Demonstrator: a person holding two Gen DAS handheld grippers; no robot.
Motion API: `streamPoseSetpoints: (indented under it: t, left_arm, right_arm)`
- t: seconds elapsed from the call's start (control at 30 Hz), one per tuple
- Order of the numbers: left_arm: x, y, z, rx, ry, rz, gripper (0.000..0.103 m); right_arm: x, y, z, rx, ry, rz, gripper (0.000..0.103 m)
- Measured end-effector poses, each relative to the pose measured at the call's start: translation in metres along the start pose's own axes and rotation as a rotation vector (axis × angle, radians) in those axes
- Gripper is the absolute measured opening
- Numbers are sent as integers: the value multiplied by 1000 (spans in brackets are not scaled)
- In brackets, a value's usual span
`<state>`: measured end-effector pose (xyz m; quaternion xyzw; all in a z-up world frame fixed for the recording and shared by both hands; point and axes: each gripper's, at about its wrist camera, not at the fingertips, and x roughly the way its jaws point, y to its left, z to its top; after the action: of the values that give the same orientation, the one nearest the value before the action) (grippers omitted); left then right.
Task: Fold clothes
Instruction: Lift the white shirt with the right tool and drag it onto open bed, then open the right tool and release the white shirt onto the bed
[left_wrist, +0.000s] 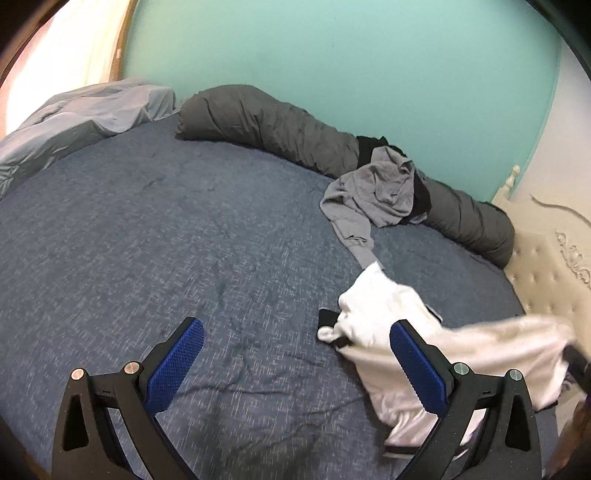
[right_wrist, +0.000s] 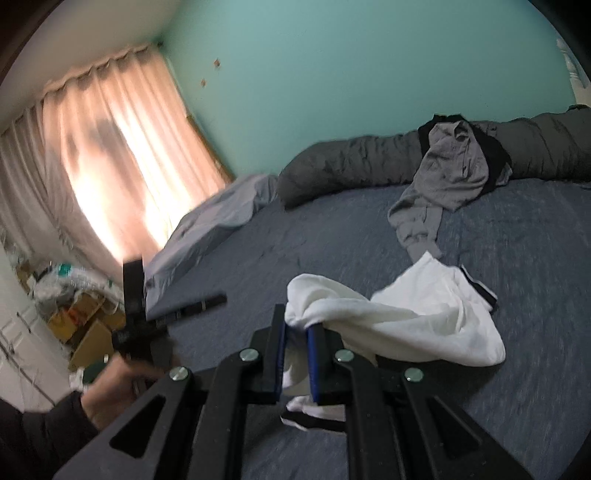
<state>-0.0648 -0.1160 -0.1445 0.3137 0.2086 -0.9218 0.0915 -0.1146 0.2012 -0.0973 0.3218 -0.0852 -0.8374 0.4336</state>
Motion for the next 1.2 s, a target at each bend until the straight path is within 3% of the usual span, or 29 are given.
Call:
streamPoseSetpoints:
  t: [0.07, 0.23, 0.47, 0.6, 0.7, 0.77, 0.83, 0.97, 1.1, 1.2]
  left_arm:
    - [-8, 0, -5, -1, 10, -4, 103]
    - [-25, 0, -20, 5, 17, -18, 103]
    - [-27, 4, -30, 5, 40, -19, 103]
    - [-21, -1, -30, -1, 69, -34, 103]
    - [-17, -5, -28, 15, 73, -21, 103]
    - [-16, -8, -27, 22, 76, -17, 103]
    - [-14, -10, -25, 31, 80, -7, 103]
    - [-13, -16, -22, 57, 76, 21, 103]
    - [-16, -20, -18, 73, 63, -2, 103]
    - [-19, -22, -16, 97, 49, -2, 103]
  right_arm:
    - [1, 2, -17, 5, 49, -33, 10]
    - [15, -33, -55, 163, 122, -149, 13]
    - [21, -97, -86, 256, 228, -347, 13]
    - [2, -127, -98, 366, 244, -393, 17]
    - [-16, -135, -96, 383, 204, -403, 20]
    - [-21, -134, -92, 361, 194, -399, 28]
    - [-22, -128, -88, 335, 191, -378, 45]
    - [-7, -109, -82, 267, 229, -333, 51]
    - [12, -98, -83, 214, 276, -303, 60]
    - [22, -91, -84, 187, 294, -275, 61]
